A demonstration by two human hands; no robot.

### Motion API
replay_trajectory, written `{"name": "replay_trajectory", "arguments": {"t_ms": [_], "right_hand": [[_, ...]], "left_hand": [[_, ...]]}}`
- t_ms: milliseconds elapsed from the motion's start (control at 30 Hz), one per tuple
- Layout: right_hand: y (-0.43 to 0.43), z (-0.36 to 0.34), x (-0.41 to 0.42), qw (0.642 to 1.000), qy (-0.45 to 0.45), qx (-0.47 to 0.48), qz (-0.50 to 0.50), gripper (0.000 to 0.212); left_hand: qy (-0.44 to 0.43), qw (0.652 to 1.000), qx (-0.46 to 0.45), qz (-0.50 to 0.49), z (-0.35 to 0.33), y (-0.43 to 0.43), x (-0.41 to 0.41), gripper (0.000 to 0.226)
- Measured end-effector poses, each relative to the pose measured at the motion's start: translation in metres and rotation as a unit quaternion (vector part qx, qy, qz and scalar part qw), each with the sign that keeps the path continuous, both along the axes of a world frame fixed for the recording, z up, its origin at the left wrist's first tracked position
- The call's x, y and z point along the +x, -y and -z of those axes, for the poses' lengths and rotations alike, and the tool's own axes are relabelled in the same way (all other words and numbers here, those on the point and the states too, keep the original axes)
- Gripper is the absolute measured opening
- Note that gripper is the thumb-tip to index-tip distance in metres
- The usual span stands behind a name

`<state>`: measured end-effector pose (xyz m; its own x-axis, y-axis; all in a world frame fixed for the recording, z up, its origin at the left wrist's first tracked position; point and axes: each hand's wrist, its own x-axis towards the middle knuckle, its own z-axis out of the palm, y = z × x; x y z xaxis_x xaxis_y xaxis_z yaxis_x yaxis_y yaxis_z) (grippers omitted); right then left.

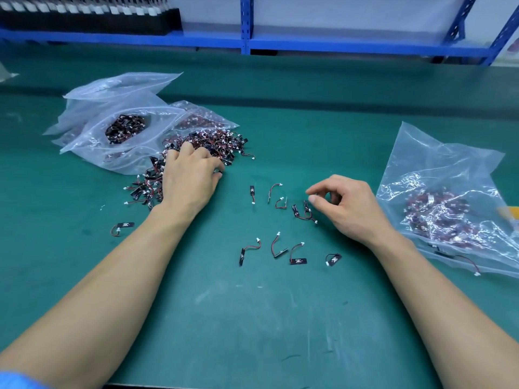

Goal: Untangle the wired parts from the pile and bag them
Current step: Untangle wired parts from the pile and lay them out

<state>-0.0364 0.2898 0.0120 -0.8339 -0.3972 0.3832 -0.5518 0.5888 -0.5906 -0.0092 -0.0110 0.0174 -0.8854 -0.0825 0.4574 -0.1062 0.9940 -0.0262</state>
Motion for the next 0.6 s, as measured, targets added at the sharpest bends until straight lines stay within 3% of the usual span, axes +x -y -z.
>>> {"name": "replay_trajectory", "arguments": {"t_ms": [333, 600], "right_hand": [[0.0, -0.001, 0.002, 1.0, 0.004, -0.006, 0.002, 0.011], [-0.001, -0.001, 0.002, 1.0, 0.009, -0.006, 0.002, 0.009]], "left_hand": [[-0.003, 0.999, -0.014, 0.029, 0.0, -0.003, 0.008, 0.012], [0.046, 0.992, 0.048, 0.11, 0.0, -0.006, 0.026, 0.015]]}}
